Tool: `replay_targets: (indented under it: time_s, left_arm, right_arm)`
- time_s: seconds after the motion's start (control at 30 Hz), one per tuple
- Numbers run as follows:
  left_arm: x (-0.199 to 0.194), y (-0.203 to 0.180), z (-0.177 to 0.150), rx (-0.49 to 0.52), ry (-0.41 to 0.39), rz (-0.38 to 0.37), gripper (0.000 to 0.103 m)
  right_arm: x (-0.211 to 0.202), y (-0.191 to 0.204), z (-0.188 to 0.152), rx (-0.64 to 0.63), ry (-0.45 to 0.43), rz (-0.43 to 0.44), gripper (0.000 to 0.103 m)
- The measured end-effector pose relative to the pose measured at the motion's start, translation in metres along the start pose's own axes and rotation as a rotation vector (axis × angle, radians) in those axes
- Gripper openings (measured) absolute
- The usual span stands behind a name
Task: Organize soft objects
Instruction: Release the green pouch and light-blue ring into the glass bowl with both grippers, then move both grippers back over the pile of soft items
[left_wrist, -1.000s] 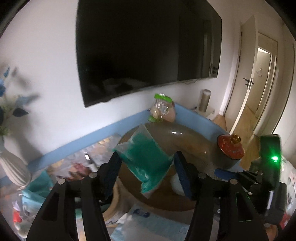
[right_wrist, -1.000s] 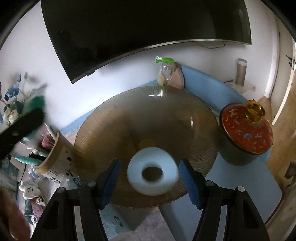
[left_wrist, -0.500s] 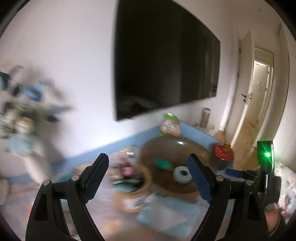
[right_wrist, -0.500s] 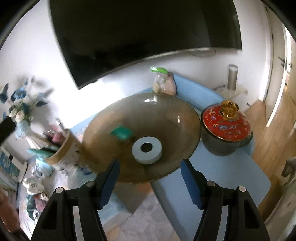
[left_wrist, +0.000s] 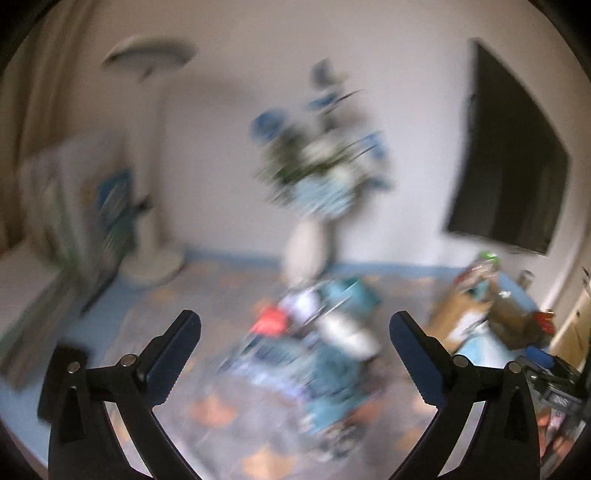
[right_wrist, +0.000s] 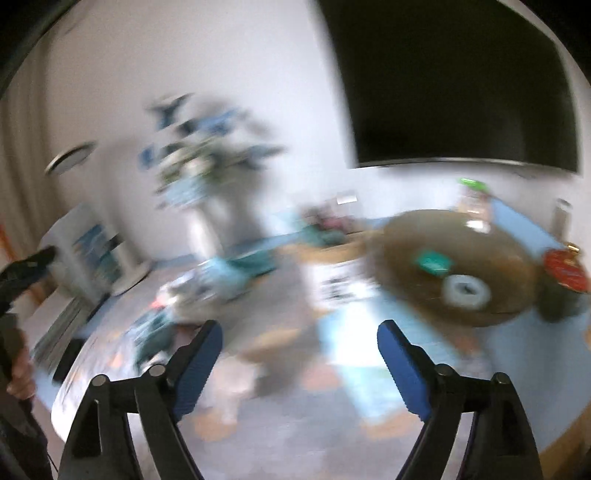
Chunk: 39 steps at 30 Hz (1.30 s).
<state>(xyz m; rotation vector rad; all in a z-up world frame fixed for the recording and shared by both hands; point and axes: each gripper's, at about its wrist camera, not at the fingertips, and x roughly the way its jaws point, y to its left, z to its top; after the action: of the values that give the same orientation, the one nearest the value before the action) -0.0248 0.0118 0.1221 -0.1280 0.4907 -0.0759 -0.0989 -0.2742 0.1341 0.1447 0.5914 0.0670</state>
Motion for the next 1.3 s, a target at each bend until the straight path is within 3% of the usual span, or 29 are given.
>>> replay_targets:
  time_s: [0.17, 0.33, 0.43, 0.6, 0.67, 0.83, 1.3]
  left_arm:
    - [0.033, 0.045, -0.046, -0.038, 0.084, 0.114, 0.102]
    - [0.064, 0.057, -0.072, -0.058, 0.158, 0.069, 0.102]
    - [0.076, 0.059, -0.084, -0.059, 0.172, 0.056, 0.102]
    - [0.093, 0.06, -0.099, -0.063, 0.238, 0.055, 0.101]
    - [0.091, 0.06, -0.099, -0.061, 0.215, 0.045, 0.101]
    - [0.092, 0.06, -0.098, -0.066, 0.221, 0.032, 0.102]
    - [0.093, 0.062, -0.097, -0.061, 0.217, 0.043, 0.102]
  right_arm:
    - [0.039, 0.067, -0.027, -0.162, 0.02, 0.046, 0.085]
    - [0.063, 0.108, -0.046, -0.217, 0.058, 0.112, 0.085]
    - [0.078, 0.125, -0.055, -0.266, 0.08, 0.096, 0.085]
    - [0.104, 0.126, -0.07, -0.268, 0.144, 0.065, 0.085]
    - [0.112, 0.12, -0.072, -0.237, 0.184, 0.057, 0.085]
    - [0.112, 0.112, -0.071, -0.203, 0.177, 0.064, 0.086]
    - [0.115, 0.132, -0.081, -0.319, 0.188, -0.008, 0.093]
